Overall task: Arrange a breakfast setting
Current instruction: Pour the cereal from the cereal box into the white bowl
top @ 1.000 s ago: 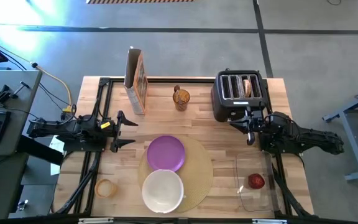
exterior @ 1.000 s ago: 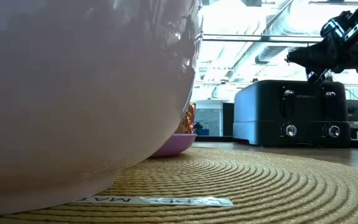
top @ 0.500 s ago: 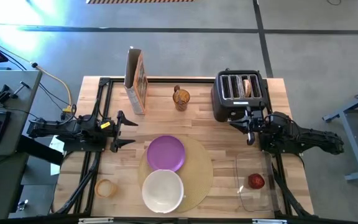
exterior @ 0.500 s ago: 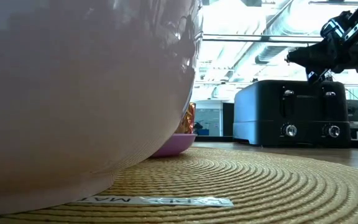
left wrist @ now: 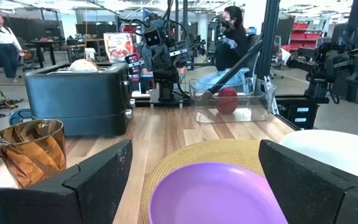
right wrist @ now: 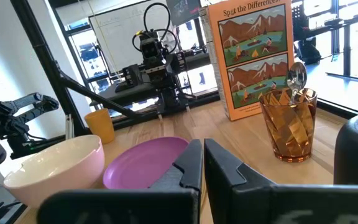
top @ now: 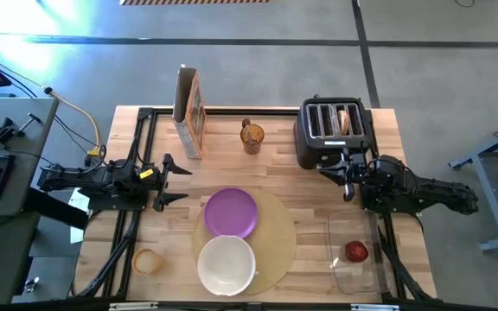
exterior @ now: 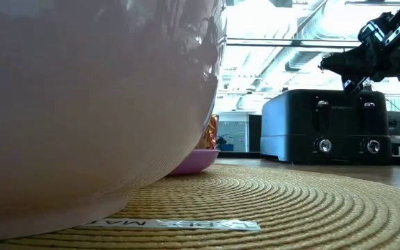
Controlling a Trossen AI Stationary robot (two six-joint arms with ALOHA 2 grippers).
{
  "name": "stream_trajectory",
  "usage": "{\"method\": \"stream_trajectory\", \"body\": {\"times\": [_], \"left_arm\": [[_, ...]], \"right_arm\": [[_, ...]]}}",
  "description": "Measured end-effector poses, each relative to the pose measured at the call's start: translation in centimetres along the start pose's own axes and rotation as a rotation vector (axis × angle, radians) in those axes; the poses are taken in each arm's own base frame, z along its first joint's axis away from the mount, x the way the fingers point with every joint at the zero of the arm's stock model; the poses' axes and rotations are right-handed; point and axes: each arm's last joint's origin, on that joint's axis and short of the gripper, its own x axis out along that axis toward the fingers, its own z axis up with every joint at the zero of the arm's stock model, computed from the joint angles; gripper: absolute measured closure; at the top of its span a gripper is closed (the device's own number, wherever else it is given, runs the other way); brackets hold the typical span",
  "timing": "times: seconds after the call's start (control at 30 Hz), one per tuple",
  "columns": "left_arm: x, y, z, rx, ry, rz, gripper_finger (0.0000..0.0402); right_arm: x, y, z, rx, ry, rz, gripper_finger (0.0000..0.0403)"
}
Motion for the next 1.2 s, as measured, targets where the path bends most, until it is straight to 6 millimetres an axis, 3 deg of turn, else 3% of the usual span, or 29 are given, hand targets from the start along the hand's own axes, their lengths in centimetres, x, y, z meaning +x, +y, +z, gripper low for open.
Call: {"method": "stream_trajectory", "body": {"times": [1.2], "left_arm": [[-0.01,0.2,0.15,-0.109,-0.018,0.067,0.0062]], "right_arm": [[0.0,-0.09,0.02,-0.037,-0.007,-0.031,0.0402]]}}
